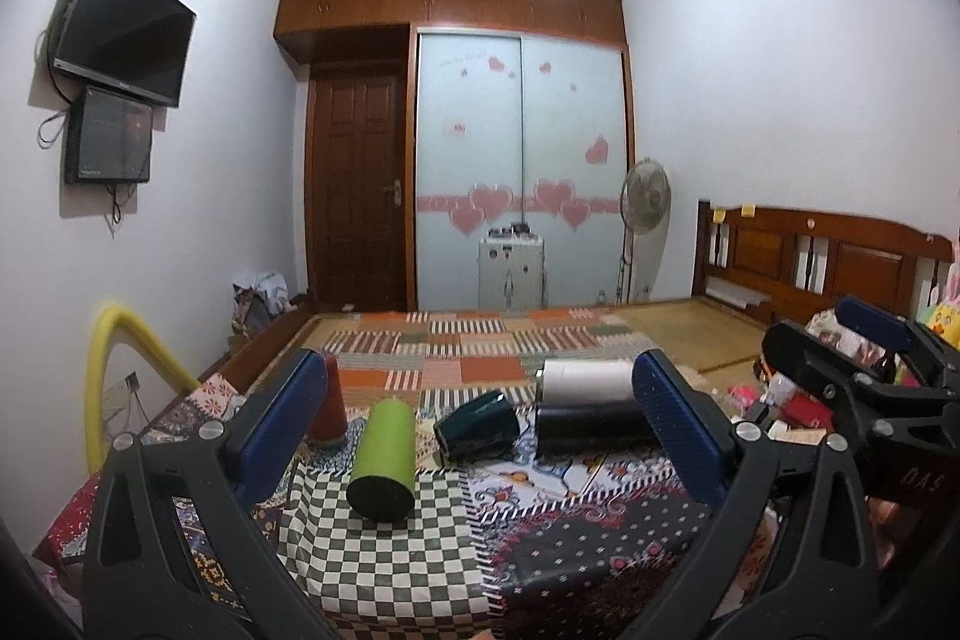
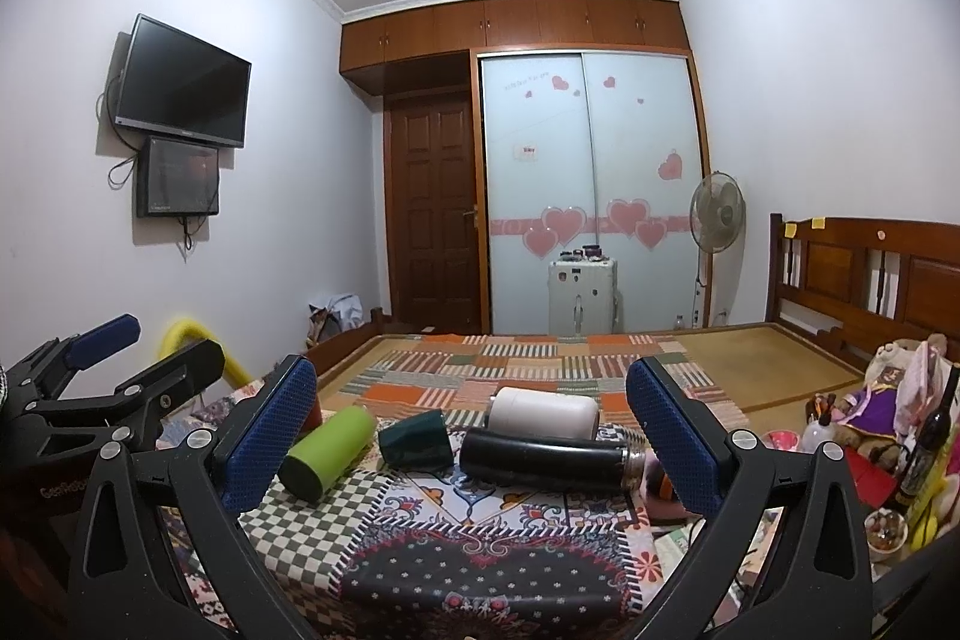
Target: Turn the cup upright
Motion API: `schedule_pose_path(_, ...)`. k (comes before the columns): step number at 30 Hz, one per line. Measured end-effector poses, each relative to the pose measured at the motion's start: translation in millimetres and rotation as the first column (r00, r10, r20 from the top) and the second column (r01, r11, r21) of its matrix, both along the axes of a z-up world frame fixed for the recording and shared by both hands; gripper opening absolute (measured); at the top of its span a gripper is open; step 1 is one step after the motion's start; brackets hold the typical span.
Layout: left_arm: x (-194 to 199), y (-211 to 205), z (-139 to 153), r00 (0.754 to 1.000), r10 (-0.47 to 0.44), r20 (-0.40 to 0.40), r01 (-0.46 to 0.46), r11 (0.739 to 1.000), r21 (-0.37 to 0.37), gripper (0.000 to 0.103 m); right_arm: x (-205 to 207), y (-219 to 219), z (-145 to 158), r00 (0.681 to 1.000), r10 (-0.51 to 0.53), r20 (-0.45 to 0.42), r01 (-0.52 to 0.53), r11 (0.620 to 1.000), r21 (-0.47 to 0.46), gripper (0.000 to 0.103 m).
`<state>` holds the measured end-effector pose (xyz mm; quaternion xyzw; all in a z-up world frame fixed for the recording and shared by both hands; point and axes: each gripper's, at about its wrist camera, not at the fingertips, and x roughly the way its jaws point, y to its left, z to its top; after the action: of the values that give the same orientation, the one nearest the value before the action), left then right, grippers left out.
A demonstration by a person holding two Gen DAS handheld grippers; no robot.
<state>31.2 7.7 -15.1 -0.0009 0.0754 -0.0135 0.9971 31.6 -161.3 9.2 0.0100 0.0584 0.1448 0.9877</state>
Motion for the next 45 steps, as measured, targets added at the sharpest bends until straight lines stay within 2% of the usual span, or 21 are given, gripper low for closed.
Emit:
schedule_pose_path(6,52.3,24.5,-16.7,0.989,0.008,-0.151,-0.003,1.0,0.03,0.102,28.3,5.0,-15.1,0.999,-0.018,-0.047,0.016,0.999,-0.037,0.103)
schedule_pose_path(11,106.3,44.6,-37.6,0.958,0.041,-0.286,-0.015,0.996,0.092,0.09,57.0,7.5,-29.9,0.995,-0.027,-0.1,0.02,0.997,-0.075,0.103)
schedule_pose_path(15,156.9,62.0,-58.2,0.911,0.036,-0.411,-0.001,0.996,0.085,0.083,80.4,9.5,-42.1,0.989,-0.025,-0.145,0.012,0.996,-0.089,0.103)
schedule_pose_path(18,195.2,71.9,-75.4,0.866,0.032,-0.499,0.005,0.997,0.074,0.081,94.2,11.4,-51.9,0.984,-0.029,-0.177,0.011,0.994,-0.105,0.103)
schedule_pose_path(21,228.7,86.9,-90.0,0.812,0.001,-0.584,0.008,1.0,0.013,0.081,107.9,13.7,-59.4,0.978,-0.029,-0.206,0.005,0.993,-0.118,0.103)
schedule_pose_path(22,241.0,93.0,-95.3,0.787,-0.017,-0.616,0.009,1.0,-0.016,0.081,111.1,13.9,-61.7,0.977,-0.03,-0.211,0.004,0.992,-0.123,0.103)
schedule_pose_path(24,255.6,99.1,-104.0,0.756,-0.045,-0.653,0.016,0.999,-0.05,0.081,119.2,16.3,-64.4,0.975,-0.028,-0.22,-0.001,0.991,-0.13,0.103)
schedule_pose_path(30,293.1,105.4,-129.4,0.657,-0.06,-0.752,0.029,0.998,-0.054,0.081,135.3,17.6,-70.2,0.971,-0.01,-0.24,-0.019,0.993,-0.117,0.103)
schedule_pose_path(31,299.1,106.5,-134.8,0.622,-0.096,-0.777,0.053,0.995,-0.08,0.081,137.3,17.7,-70.9,0.97,-0.007,-0.242,-0.021,0.993,-0.115,0.103)
schedule_pose_path(33,307.6,108.5,-140.5,0.584,-0.125,-0.802,0.073,0.992,-0.102,0.08,140.4,18.7,-72.2,0.969,-0.003,-0.245,-0.025,0.993,-0.112,0.103)
schedule_pose_path(36,316.7,114.7,-143.8,0.565,-0.091,-0.82,0.046,0.996,-0.079,0.074,142.6,19.0,-75.1,0.969,0.002,-0.249,-0.031,0.993,-0.111,0.103)
schedule_pose_path(39,323.3,118.3,-147.7,0.538,-0.111,-0.835,0.046,0.994,-0.103,0.071,146.0,17.3,-78.2,0.969,-0.003,-0.249,-0.026,0.993,-0.114,0.103)
schedule_pose_path(42,327.0,115.8,-152.7,0.521,-0.1,-0.848,0.053,0.995,-0.085,0.068,150.4,15.3,-79.6,0.967,-0.005,-0.256,-0.023,0.994,-0.108,0.103)
schedule_pose_path(45,328.4,110.7,-155.2,0.516,-0.082,-0.853,0.054,0.997,-0.063,0.068,153.7,12.0,-80.2,0.965,-0.004,-0.261,-0.022,0.995,-0.098,0.103)
